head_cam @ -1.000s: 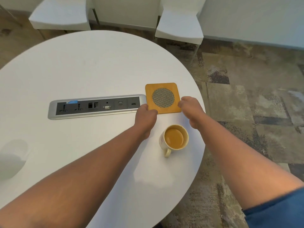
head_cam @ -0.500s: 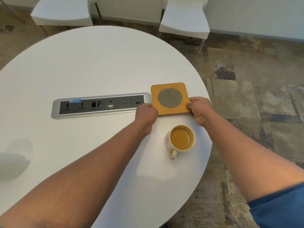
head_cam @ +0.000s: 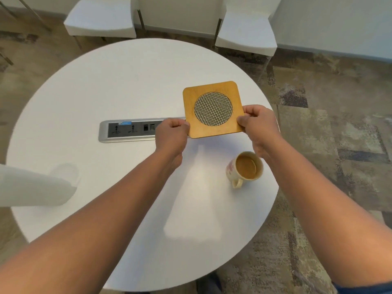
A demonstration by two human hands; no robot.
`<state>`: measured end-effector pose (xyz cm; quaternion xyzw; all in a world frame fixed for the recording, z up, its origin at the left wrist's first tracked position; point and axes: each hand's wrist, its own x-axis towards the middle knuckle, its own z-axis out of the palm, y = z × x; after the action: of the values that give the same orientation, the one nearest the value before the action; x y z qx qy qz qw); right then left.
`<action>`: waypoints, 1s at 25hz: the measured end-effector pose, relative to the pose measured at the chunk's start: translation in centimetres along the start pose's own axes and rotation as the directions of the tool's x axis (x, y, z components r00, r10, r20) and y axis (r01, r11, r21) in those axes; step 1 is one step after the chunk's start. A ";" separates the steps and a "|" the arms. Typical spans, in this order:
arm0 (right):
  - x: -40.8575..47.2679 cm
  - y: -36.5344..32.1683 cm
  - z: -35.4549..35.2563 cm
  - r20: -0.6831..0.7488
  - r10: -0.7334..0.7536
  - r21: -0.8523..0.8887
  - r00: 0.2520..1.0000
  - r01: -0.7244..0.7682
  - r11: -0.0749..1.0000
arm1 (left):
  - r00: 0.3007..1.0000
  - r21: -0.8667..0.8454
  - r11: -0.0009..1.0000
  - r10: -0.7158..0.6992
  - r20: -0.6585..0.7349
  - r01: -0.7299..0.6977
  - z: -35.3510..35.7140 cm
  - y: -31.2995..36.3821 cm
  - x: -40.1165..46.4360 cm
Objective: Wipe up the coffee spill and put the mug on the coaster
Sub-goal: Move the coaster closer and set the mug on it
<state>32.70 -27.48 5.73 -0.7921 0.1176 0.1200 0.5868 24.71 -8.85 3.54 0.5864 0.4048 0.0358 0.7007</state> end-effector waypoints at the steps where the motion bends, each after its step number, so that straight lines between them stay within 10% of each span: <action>1: -1.7 -0.3 1.1 -0.002 -0.045 -0.025 0.999 0.045 0.999 | 1.000 0.020 1.000 0.008 -0.006 -0.008 -1.8 0.2 -0.4; 13: -14.8 5.0 9.7 0.153 -0.018 -0.030 0.988 0.023 0.999 | 0.995 0.213 0.972 0.099 -0.003 -0.096 -17.2 -4.4 -4.5; 25: -18.4 14.8 10.0 0.257 0.097 -0.438 0.961 0.027 0.898 | 0.994 0.593 0.797 0.098 0.058 -0.113 -19.9 -14.1 -7.6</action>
<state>9.99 -21.27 -4.41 -0.8772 0.0201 0.2619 0.4020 1.52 -1.46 -4.20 0.7984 0.3537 -0.0613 0.4835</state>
